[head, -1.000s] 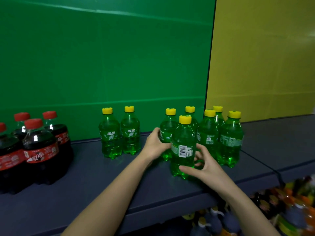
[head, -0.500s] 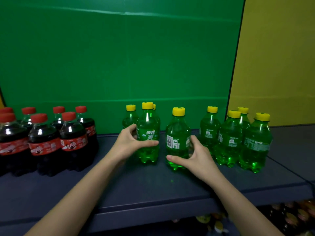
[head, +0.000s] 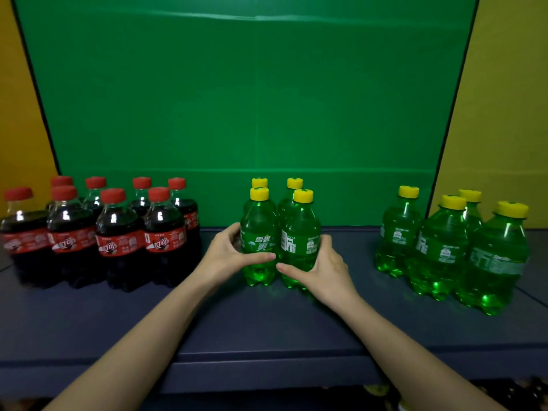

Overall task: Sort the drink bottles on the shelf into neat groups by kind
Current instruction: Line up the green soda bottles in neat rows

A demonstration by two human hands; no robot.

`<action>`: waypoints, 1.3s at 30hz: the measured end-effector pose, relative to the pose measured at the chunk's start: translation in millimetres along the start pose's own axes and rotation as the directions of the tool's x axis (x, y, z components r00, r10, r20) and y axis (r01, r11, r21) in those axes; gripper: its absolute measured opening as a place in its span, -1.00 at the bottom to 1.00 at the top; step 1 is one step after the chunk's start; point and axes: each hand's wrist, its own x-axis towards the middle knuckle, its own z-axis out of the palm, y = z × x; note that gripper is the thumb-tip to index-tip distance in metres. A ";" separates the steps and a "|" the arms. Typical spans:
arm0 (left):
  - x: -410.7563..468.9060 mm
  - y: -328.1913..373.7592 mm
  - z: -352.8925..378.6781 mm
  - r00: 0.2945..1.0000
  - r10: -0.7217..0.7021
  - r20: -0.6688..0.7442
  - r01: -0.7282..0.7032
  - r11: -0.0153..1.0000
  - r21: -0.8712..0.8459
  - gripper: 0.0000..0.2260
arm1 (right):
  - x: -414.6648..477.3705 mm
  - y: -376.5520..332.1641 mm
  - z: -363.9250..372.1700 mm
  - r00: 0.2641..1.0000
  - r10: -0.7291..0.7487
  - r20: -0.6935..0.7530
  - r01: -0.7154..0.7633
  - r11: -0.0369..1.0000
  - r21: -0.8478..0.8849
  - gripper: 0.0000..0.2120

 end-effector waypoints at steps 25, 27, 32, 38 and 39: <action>-12.9 -12.2 -0.2 0.999 0.041 -0.031 -0.036 0.988 0.152 -0.51 | -2.4 20.0 -15.0 0.987 -0.048 0.154 -0.006 0.943 0.334 -0.44; -11.9 -14.0 -1.2 0.998 0.041 -0.038 -0.035 0.988 0.150 -0.51 | -3.9 18.4 -15.8 0.986 -0.061 0.152 0.003 0.934 0.357 -0.45; -11.3 -16.1 -2.4 0.997 0.033 -0.071 -0.023 0.990 0.143 -0.46 | -3.8 18.6 -14.0 0.997 -0.046 0.059 0.023 0.940 0.340 -0.40; -12.1 -13.1 -1.9 0.989 0.076 -0.129 -0.053 0.983 0.174 -0.47 | -1.1 16.8 -11.4 0.998 -0.057 0.032 0.043 0.946 0.322 -0.36; -11.6 -13.2 -2.5 0.988 0.073 -0.139 -0.047 0.982 0.183 -0.47 | -0.5 15.5 -10.2 0.997 -0.064 0.034 0.050 0.947 0.316 -0.36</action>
